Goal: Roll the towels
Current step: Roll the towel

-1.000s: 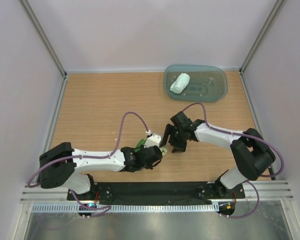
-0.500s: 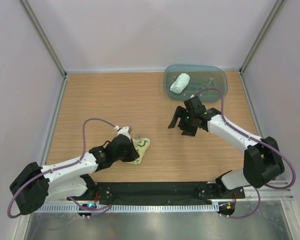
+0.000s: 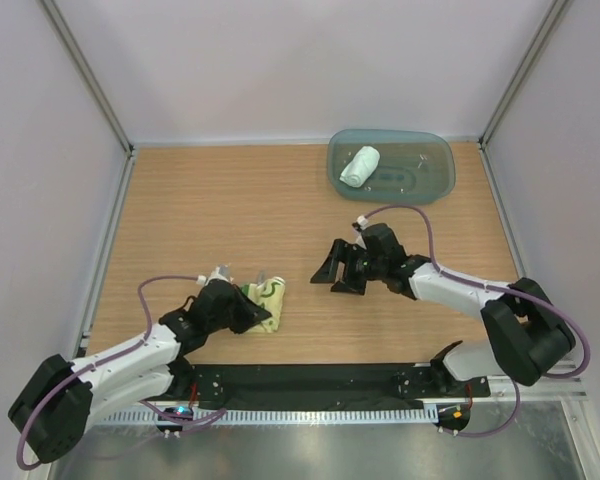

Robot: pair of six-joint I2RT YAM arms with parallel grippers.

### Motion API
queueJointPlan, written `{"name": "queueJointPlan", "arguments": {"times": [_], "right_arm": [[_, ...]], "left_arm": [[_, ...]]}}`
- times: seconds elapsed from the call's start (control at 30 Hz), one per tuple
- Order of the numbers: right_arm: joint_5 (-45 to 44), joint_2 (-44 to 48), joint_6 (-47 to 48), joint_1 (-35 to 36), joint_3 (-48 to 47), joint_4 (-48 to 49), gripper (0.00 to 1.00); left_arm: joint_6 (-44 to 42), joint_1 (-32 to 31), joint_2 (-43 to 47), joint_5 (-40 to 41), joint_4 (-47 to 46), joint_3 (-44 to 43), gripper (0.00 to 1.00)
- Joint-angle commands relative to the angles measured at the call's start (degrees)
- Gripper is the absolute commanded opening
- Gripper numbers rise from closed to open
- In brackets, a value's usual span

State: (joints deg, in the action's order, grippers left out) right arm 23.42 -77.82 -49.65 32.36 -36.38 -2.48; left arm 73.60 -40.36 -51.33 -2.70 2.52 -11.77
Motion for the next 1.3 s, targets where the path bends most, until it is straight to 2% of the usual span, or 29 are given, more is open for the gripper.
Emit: {"name": "queueJointPlan", "arguments": {"times": [0.0,0.17,0.37,0.7,0.83,1.0,1.03,1.1,1.13,1.2,1.23,1.27], "right_arm": [[3.48,-3.38,-1.76,5.86,0.52,18.11,0.78],[2.77,-13.02,-2.82,10.88,0.61,32.59,0.73],[3.21,-22.71,-4.23,14.13,-1.06,44.11,0.63],[0.22,-32.12,-6.16,17.74,-2.02,54.51,0.61],[-1.00,-35.73,-6.77,18.79,-3.34,56.53,0.44],[-2.41,-37.58,-9.14,19.58,-3.18,61.71,0.30],[-2.76,-37.32,-9.67,19.58,-2.91,62.33,0.24],[-4.69,-34.26,-9.24,19.58,-1.77,60.76,0.19],[-5.66,-32.85,-8.72,19.50,-1.68,58.84,0.15],[-9.33,-29.68,-6.17,19.50,-1.24,50.94,0.13],[-10.84,-26.19,-5.12,19.50,-1.24,43.69,0.10],[-12.59,-24.41,-3.28,19.50,-1.32,39.18,0.09]], "left_arm": [[5.93,0.19,1.58,2.26,11.00,2.36,0.00],[6.90,0.28,6.23,5.42,15.31,3.51,0.00],[6.82,0.28,7.56,5.51,15.14,4.56,0.00],[5.76,0.72,5.71,4.63,14.00,4.39,0.00],[5.67,0.98,7.21,4.37,13.91,5.18,0.00],[4.10,1.25,8.27,3.58,13.65,5.53,0.00],[3.40,1.25,8.18,3.23,13.73,5.27,0.01],[1.38,1.25,7.39,3.05,14.87,3.25,0.07],[-1.42,1.25,7.04,3.05,16.53,2.29,0.16],[-4.24,1.16,6.42,3.05,17.86,-0.87,0.28],[-7.13,1.16,5.81,3.40,19.17,-1.93,0.37],[-8.29,1.07,5.37,3.75,19.79,-3.33,0.40]]}}
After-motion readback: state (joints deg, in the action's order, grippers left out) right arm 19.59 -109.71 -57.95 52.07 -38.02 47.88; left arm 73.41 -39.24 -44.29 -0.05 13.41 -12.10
